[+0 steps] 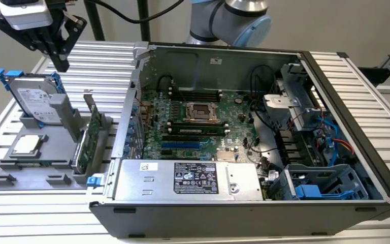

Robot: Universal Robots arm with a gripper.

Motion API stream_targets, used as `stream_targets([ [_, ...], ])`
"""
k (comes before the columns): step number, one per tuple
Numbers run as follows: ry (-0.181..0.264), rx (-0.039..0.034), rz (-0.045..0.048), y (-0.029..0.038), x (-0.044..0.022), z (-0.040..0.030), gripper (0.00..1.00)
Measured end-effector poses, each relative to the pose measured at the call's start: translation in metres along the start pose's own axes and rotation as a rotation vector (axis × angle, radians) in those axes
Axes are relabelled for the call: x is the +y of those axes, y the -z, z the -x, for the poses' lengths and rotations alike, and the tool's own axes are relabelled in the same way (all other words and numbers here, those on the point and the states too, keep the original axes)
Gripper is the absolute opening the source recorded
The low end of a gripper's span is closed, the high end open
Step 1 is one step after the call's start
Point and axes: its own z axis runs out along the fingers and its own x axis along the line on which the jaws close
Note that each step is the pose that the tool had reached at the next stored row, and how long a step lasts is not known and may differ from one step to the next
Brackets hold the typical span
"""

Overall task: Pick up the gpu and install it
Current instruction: 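Pick up the gpu and move the gpu toward the slot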

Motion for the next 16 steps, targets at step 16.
stream_targets([
  [16,-0.001,0.0138,-0.001,0.0007,-0.0195,0.005,0.0],
])
